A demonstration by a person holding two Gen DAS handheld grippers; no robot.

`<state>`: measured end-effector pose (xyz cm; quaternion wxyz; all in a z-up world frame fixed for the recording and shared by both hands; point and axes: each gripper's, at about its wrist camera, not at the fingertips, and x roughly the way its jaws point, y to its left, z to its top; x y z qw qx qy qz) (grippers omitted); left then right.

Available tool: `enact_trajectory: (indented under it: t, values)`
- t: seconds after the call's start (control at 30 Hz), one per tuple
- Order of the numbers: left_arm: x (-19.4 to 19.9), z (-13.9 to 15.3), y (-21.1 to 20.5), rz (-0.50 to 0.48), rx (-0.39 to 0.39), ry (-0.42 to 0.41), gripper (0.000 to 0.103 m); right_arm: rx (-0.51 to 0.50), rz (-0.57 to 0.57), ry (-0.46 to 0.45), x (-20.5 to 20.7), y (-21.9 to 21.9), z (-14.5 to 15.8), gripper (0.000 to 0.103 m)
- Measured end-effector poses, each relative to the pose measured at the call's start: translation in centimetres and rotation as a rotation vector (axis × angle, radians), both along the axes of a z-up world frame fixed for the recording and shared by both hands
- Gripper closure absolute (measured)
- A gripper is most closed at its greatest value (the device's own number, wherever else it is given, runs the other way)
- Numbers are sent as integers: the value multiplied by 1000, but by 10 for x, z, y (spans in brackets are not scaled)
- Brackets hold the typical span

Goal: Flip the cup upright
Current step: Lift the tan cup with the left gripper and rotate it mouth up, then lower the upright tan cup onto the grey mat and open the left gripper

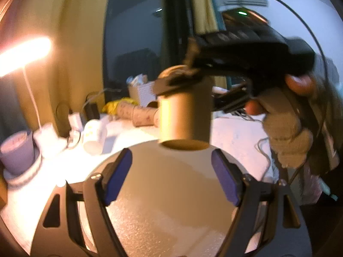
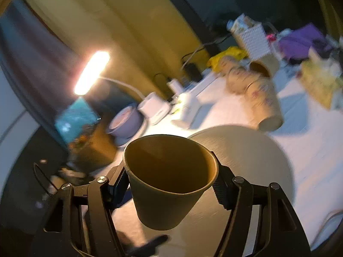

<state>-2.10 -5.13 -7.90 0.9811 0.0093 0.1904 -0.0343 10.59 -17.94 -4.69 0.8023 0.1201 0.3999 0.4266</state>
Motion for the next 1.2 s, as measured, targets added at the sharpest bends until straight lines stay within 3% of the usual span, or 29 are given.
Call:
enact_trajectory:
  t: [0.17, 0.4, 0.73, 1.2]
  values:
    - [9, -1, 45, 118, -155, 62, 25, -92, -66, -107, 4, 7, -7, 33]
    - [21, -16, 109, 238, -384, 200, 26, -149, -22, -164, 3, 39, -32, 33]
    - [17, -15, 154, 374, -436, 203, 26, -401, 8, -409, -19, 92, -54, 33]
    - [20, -22, 157, 386, -463, 244, 26, -459, 37, -443, -27, 107, -61, 33]
